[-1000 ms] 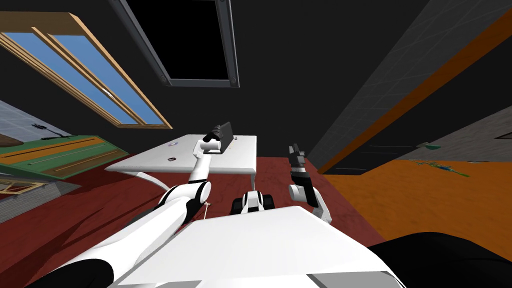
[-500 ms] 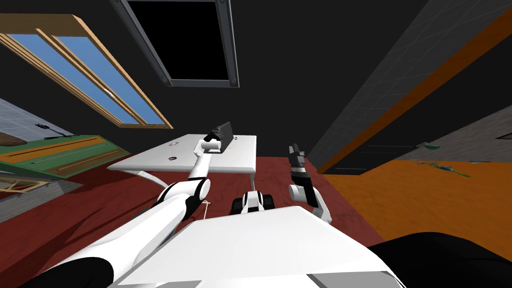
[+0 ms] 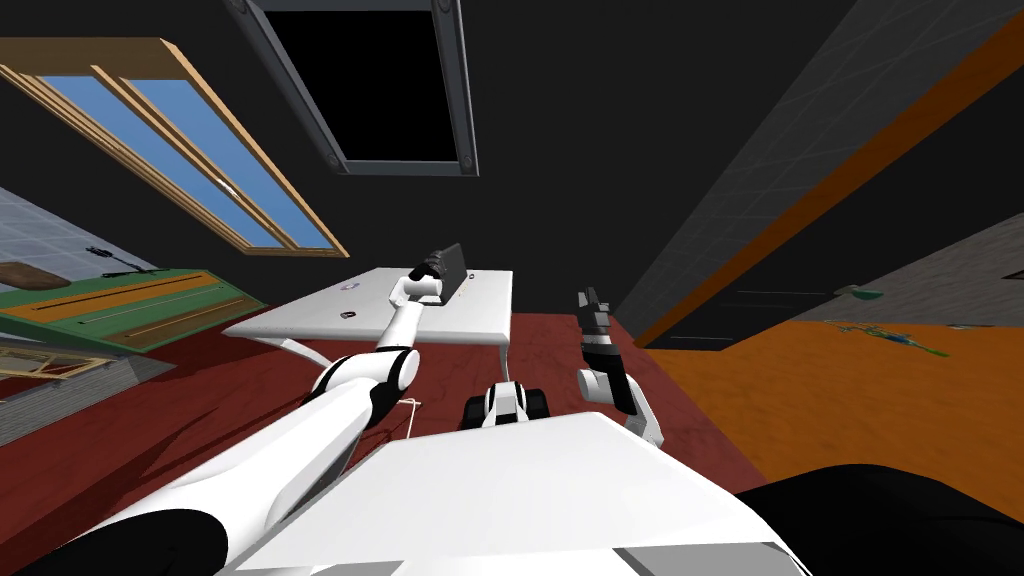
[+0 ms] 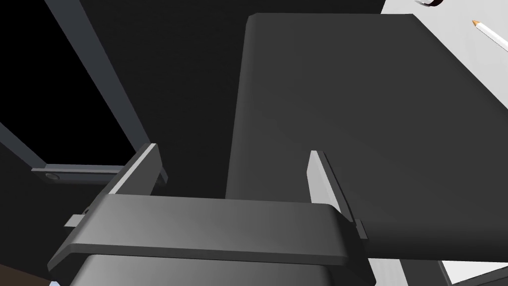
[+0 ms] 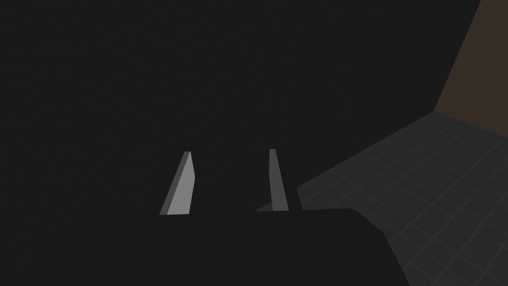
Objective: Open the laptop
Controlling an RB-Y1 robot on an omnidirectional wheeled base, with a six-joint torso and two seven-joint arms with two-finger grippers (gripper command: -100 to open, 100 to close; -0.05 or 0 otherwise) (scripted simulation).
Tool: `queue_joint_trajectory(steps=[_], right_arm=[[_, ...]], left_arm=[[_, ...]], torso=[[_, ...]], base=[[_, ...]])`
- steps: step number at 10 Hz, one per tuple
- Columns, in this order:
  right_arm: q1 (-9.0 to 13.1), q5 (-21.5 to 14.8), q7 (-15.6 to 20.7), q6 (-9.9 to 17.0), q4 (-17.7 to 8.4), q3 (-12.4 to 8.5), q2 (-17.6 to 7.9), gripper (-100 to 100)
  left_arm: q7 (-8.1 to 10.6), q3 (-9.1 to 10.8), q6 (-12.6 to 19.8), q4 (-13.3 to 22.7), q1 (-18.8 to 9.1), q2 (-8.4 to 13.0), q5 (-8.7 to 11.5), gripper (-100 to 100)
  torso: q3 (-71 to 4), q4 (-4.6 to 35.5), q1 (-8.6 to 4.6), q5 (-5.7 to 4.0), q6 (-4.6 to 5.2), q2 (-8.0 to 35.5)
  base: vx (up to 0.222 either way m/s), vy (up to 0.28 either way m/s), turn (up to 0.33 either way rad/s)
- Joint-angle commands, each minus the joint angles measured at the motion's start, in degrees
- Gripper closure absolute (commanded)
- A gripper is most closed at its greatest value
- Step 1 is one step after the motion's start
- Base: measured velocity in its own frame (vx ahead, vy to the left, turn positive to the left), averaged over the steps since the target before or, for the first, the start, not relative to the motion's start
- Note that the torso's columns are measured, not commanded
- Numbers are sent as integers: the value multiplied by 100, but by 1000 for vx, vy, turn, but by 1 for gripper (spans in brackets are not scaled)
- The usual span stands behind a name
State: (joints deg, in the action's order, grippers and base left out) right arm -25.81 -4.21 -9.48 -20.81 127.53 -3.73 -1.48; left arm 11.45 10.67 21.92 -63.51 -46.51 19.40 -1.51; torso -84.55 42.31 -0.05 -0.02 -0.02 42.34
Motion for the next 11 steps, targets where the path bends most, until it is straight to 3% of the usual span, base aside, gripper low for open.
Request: queue_joint_trajectory(steps=[1, 4, 5, 8, 9, 11], right_arm=[[1, 0, 0, 0, 0, 0, 0, 0], [0, 0, 0, 0, 0, 0, 0, 0], [0, 0, 0, 0, 0, 0, -1, 0], [1, 0, 0, 0, 0, 0, 0, 0], [0, 0, 0, 0, 0, 0, 0, 0], [1, 0, 0, 0, 0, 0, 0, 0]], left_arm=[[1, -42, -259, 381, -240, 174, 149, -100], [1, -42, -259, 800, -240, 174, 149, -100], [19, -89, -528, 1009, -538, 413, 316, -100], [19, -89, -649, 1509, -642, 413, 316, -100], [37, -137, -962, 1813, -977, 653, 484, -100], [37, -137, -1040, 2183, -1044, 653, 484, -100]], torso=[[6, 2, -6, -2, 3, 7], [-8, -6, 16, 5, 1, -15], [-6, -5, 12, 4, 0, -13], [3, -1, 3, 1, 2, 1], [-4, -4, 13, 4, 1, -9], [2, -1, 3, 1, 2, 0]], base=[[-25, -25, -4], [-3, 0, -3], [-30, -35, 50], [-33, -27, 7], [-49, -33, 41], [-43, -30, 17]])
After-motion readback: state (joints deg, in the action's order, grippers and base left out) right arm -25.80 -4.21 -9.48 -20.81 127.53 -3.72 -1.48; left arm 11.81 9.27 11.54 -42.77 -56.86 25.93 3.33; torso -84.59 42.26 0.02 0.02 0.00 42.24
